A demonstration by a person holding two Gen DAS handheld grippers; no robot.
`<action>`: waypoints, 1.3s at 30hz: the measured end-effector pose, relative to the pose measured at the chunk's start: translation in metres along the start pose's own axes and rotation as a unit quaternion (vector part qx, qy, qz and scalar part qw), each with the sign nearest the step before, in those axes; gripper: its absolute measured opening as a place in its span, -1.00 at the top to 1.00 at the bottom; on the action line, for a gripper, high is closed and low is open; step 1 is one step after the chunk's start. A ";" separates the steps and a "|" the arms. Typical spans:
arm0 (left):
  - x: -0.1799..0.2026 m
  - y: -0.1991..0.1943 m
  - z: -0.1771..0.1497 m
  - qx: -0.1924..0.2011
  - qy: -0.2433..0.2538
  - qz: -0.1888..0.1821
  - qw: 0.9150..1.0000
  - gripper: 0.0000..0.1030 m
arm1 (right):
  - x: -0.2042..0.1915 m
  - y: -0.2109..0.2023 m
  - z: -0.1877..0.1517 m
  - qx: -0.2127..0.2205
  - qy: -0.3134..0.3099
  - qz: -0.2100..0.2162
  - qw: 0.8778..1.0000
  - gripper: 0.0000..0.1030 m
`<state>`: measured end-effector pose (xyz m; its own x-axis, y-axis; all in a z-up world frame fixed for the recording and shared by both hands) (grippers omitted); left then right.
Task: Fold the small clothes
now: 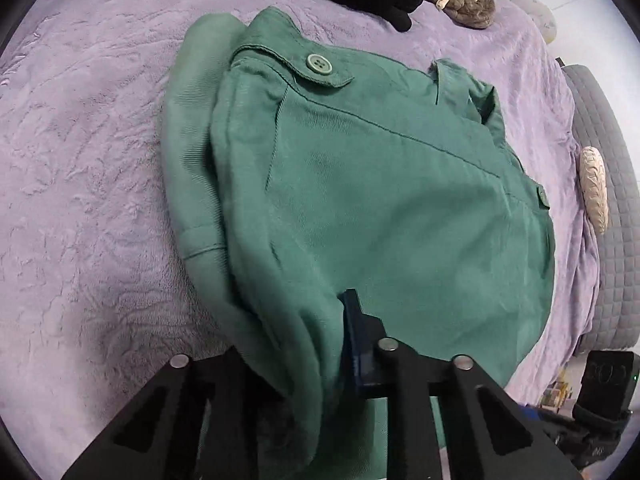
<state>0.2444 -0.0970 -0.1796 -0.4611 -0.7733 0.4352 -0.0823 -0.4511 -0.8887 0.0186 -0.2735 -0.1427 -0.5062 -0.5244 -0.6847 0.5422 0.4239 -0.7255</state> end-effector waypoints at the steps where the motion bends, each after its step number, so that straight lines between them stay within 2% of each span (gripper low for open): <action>1: 0.000 -0.006 0.001 0.005 -0.002 -0.002 1.000 0.65 | 0.004 -0.006 0.008 0.013 -0.007 -0.014 1.000 0.60; 2: 0.002 -0.012 0.001 0.012 -0.002 -0.003 1.000 0.67 | 0.009 -0.010 0.018 0.022 -0.010 -0.031 0.999 0.69; 5: 0.017 -0.032 0.000 0.032 0.002 -0.016 0.999 0.69 | 0.023 0.000 0.035 0.031 -0.026 -0.066 0.997 0.72; 8: 0.045 -0.051 0.005 0.052 0.014 -0.033 0.998 0.69 | 0.037 0.038 0.038 -0.003 -0.039 -0.094 0.995 0.73; 10: 0.071 -0.061 0.010 0.064 0.028 -0.043 0.997 0.75 | 0.042 0.054 0.040 -0.004 -0.049 -0.105 0.993 0.73; 14: 0.140 -0.071 0.017 0.083 0.087 -0.049 0.992 0.75 | 0.049 0.049 0.041 0.001 -0.041 -0.078 0.996 0.73; 18: 0.225 -0.063 0.019 0.086 0.151 -0.070 0.982 0.75 | 0.065 0.028 0.042 0.004 -0.003 -0.009 1.000 0.73; 22: 0.312 -0.021 0.012 0.068 0.232 -0.052 0.969 0.75 | 0.090 -0.016 0.035 0.035 0.036 0.052 0.997 0.72; 26: 0.375 0.047 -0.010 0.031 0.295 -0.017 0.955 0.75 | 0.136 -0.062 0.022 0.078 0.091 0.074 0.990 0.72; 31: 0.393 0.136 -0.041 -0.019 0.324 0.056 0.944 0.75 | 0.196 -0.087 0.004 0.094 0.158 0.067 0.981 0.66; 33: 0.395 0.150 -0.050 -0.012 0.339 0.090 0.937 0.74 | 0.212 -0.095 0.000 0.099 0.173 0.068 0.978 0.66; 34: 0.397 0.150 -0.053 -0.005 0.346 0.100 0.933 0.70 | 0.217 -0.098 -0.003 0.102 0.177 0.069 0.976 0.66; 35: 0.399 0.149 -0.055 -0.003 0.350 0.102 0.931 0.44 | 0.220 -0.101 -0.005 0.103 0.181 0.070 0.976 0.66; 36: 0.400 0.147 -0.057 -0.003 0.351 0.098 0.931 0.07 | 0.224 -0.104 -0.005 0.104 0.184 0.072 0.975 0.66; 38: 0.407 0.135 -0.059 0.016 0.348 0.090 0.933 -0.32 | 0.224 -0.105 -0.002 0.106 0.186 0.072 0.974 0.66; 39: 0.410 0.129 -0.059 0.026 0.347 0.085 0.934 -0.45 | 0.225 -0.106 -0.001 0.106 0.185 0.070 0.975 0.66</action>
<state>-0.0073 -0.4461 -0.1241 -0.9265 -0.3691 0.0736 0.0790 -0.3819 -0.9208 -0.1530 -0.4360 -0.2194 -0.6027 -0.1539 -0.7830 0.7301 0.2898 -0.6189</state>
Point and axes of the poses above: each gripper's, at about its wrist camera, not at the fingertips, and y roughly the way its jaws point, x to its right, z to its top, the point moved 4 cm from there along y, roughly the way its jaws point
